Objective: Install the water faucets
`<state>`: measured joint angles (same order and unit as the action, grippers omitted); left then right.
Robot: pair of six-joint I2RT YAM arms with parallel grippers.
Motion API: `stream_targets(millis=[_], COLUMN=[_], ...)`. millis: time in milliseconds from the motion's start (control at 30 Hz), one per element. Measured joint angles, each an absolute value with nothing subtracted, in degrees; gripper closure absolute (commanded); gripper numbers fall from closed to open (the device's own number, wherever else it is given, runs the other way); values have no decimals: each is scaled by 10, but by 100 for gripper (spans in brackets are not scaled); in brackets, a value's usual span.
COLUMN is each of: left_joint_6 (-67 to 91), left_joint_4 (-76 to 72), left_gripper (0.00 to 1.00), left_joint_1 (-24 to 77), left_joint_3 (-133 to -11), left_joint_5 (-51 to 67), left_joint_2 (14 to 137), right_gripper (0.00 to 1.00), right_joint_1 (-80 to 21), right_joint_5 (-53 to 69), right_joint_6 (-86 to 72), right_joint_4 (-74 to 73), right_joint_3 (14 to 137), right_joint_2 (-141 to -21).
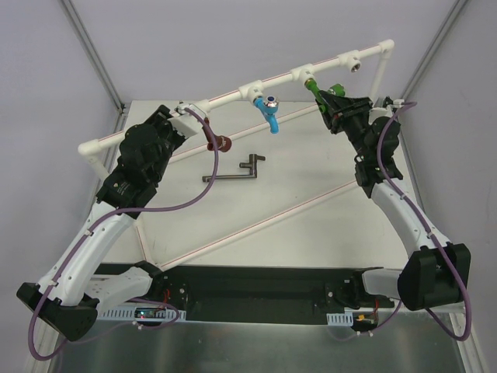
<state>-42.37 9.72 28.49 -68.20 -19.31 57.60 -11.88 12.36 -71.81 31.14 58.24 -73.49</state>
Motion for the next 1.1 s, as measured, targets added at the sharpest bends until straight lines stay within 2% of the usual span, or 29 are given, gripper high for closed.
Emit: stream_targets(millis=[200,233,267,300,367,400,500,567,700,767,833,867,1000,1100], left_joint_6=[-423,-423,-423,-423,-423,-422,-418,-415,-410,-410,-410,-409,-409,-409], left_joint_4=[97,97,97,97,97,98,101,110,110,110,111,110,112,112], left_gripper=[100,100,100,100,100,100,100,100,100,100,100,100,100,100], left_joint_1=[284,284,284,284,284,284,285,293,292,292,292,292,292,293], left_joint_3=[-682,-682,-682,-682,-681,-680,-679,-677,-677,-677,-677,-677,-677,-677], left_joint_5=[-193,-193,-192,-191,-188,-187,-180,-174,-167,-167,-166,-165,-165,-165], left_joint_2=[576,575,575,575,573,572,569,561,559,559,559,559,558,558], right_gripper=[98,96,91,81,73,61,46,41,37,27,22,15,1,4], right_joint_1=[-127,-128,-129,-130,-130,-130,-131,-138,-142,-139,-139,-139,-138,-136], right_joint_5=[102,100,96,94,91,90,85,89,90,90,90,90,90,90], right_joint_6=[-749,-751,-752,-753,-753,-753,-754,-757,-753,-750,-747,-744,-730,-718], right_joint_4=[300,297,294,291,287,286,287,283,281,280,282,280,276,270], right_joint_3=[582,582,582,582,581,579,574,573,573,573,573,573,570,557], right_joint_2=[-727,-725,-723,-722,-719,-717,-714,-721,-721,-721,-719,-717,-716,-709])
